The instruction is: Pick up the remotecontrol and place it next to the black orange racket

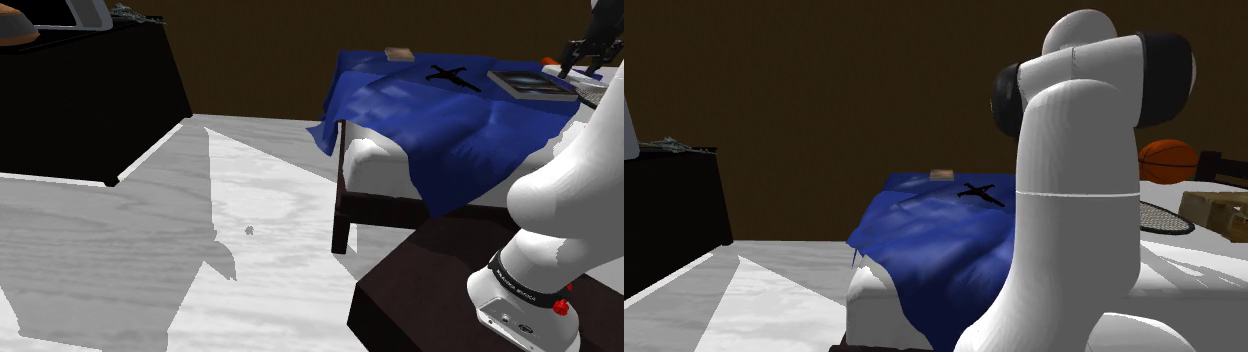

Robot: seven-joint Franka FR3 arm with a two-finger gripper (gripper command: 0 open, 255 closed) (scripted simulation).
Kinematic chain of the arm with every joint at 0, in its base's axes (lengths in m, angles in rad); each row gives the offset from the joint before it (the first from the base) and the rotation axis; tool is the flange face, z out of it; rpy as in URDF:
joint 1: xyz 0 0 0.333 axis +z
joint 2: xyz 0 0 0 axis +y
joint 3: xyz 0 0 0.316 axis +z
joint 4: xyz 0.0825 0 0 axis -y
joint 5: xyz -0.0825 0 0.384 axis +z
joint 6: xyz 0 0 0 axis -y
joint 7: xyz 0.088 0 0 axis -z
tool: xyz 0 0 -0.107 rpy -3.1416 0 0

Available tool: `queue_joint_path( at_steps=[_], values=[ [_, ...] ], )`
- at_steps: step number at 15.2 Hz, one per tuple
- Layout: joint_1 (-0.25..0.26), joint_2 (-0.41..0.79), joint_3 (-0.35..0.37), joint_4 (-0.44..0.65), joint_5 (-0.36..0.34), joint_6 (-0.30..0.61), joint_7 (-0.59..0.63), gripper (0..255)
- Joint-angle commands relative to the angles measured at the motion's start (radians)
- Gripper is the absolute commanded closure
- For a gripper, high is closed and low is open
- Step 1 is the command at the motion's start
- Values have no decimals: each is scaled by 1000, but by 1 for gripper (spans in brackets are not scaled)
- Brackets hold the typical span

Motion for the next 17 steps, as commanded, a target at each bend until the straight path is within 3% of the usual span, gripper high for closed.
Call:
queue_joint_path(
  at_steps=[1, 17],
  values=[
    [-7, 6, -2, -9, 5, 14, -13, 255],
    [-3, 35, 8, -192, 29, 219, -29, 255]
  ],
)
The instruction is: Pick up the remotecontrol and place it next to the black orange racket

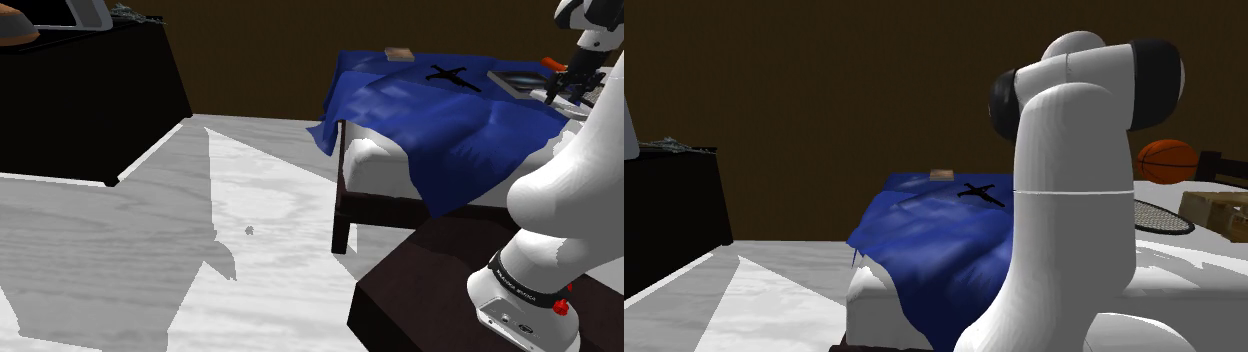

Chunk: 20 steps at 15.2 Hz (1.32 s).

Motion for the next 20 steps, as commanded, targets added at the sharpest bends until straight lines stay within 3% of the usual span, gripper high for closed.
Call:
queue_joint_path(
  at_steps=[1, 9, 10, 15, 20],
  values=[
    [1, 5, 2, -23, 5, 28, -2, 255],
    [0, 9, 3, -32, 8, 39, -4, 255],
    [0, 9, 3, -32, 8, 39, -4, 0],
    [0, 9, 3, -32, 7, 40, -4, 0],
    [4, -23, -5, 59, -17, -77, 13, 0]
  ],
)
